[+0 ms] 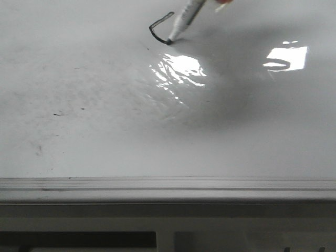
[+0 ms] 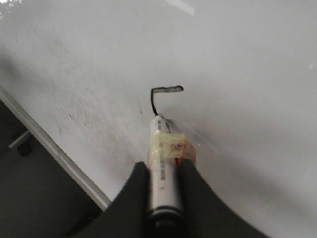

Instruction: Write number 8 on whiteboard

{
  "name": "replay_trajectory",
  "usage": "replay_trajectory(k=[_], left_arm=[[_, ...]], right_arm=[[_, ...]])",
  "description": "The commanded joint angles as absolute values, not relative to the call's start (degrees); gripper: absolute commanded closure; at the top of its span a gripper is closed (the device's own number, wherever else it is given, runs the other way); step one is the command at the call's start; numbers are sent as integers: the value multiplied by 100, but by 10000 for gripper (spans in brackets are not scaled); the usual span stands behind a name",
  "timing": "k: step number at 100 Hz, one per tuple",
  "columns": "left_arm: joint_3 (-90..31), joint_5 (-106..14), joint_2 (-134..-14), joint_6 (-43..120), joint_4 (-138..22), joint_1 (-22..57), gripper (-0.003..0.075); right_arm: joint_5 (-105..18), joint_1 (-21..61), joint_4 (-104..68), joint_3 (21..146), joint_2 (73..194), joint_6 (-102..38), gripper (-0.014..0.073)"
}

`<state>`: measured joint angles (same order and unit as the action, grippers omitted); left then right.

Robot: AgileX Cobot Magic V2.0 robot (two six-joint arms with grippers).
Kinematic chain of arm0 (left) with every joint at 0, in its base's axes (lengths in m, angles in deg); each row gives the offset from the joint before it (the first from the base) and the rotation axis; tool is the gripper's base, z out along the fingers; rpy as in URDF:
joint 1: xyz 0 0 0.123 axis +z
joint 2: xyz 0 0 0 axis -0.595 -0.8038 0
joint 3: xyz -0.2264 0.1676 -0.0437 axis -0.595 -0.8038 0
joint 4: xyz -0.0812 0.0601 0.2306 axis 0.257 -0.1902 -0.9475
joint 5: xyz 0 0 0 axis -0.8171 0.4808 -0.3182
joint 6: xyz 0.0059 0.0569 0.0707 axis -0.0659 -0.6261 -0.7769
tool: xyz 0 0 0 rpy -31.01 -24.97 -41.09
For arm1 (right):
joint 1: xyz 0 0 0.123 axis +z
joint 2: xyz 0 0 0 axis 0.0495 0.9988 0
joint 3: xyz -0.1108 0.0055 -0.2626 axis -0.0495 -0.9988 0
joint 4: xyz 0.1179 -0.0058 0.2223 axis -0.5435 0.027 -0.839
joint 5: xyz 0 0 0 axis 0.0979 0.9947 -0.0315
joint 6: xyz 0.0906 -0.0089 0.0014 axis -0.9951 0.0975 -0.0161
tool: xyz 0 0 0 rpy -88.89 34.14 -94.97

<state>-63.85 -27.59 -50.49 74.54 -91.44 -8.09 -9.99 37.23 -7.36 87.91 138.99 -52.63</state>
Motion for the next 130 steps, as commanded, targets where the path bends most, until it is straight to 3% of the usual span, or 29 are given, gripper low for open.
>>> replay_trajectory(k=[1,16,40,61,99,130], left_arm=[[-6194,-2339,-5061,7522,-9078,-802,423],[-6194,-2339,-5061,7522,-9078,-802,423],[-6194,-2339,-5061,7522,-9078,-802,423],[-6194,-2361,-5061,7522,-9078,-802,423],[-6194,-2361,-5075,7522,-9078,-802,423],[-6194,-2349,-5720,7522,-9242,-1047,423]], right_arm=[[-787,3648,73,8809,13678,-5467,646],[-740,3864,-332,8523,13697,-5467,646],[-2061,4280,177,8475,13742,-6114,645],[-1409,4280,1601,8732,13591,-6798,646],[-2088,4335,1016,8756,13590,-6748,646],[-1878,5284,785,8756,13503,-6748,646]])
